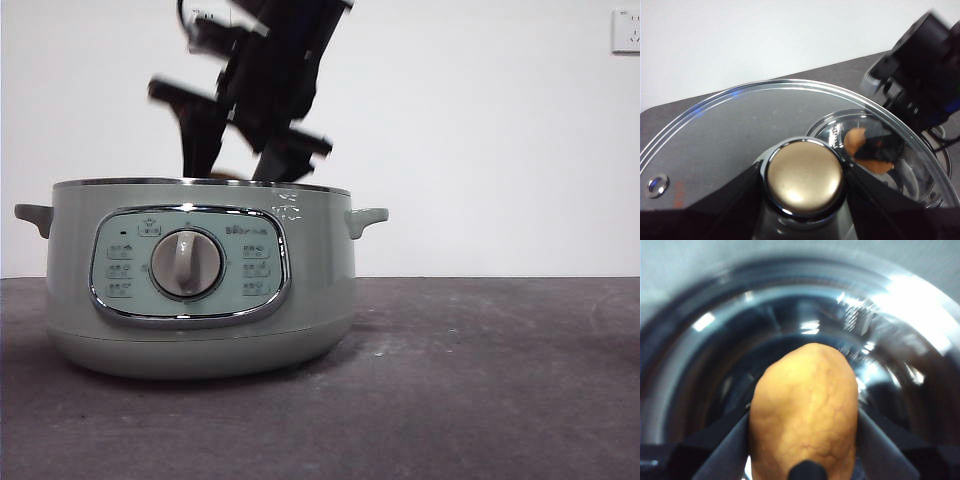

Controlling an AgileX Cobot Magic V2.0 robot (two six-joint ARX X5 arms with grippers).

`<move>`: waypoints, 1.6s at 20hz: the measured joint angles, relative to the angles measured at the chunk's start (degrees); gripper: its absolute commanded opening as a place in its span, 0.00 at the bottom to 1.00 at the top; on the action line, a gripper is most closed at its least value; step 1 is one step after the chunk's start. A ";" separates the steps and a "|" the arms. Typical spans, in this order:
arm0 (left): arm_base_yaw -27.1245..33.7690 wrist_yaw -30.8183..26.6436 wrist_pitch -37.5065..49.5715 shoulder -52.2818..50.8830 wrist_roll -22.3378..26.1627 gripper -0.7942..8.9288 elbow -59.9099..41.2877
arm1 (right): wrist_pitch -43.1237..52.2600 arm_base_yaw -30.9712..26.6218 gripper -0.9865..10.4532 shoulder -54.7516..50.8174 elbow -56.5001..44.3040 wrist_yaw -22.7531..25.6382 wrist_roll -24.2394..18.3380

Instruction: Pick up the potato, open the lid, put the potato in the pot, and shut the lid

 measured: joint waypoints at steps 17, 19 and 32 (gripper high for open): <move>0.00 -0.04 -3.17 -0.04 0.00 0.07 0.00 | -1.51 0.33 0.47 3.63 0.04 0.00 -2.29; 0.00 -0.04 -3.48 -0.02 0.00 0.07 0.00 | -1.51 0.33 0.48 3.63 0.04 0.02 -2.34; -0.02 7.91 11.54 15.78 -0.02 0.07 -0.02 | -18.93 -2.03 0.47 -29.73 0.26 0.48 -2.21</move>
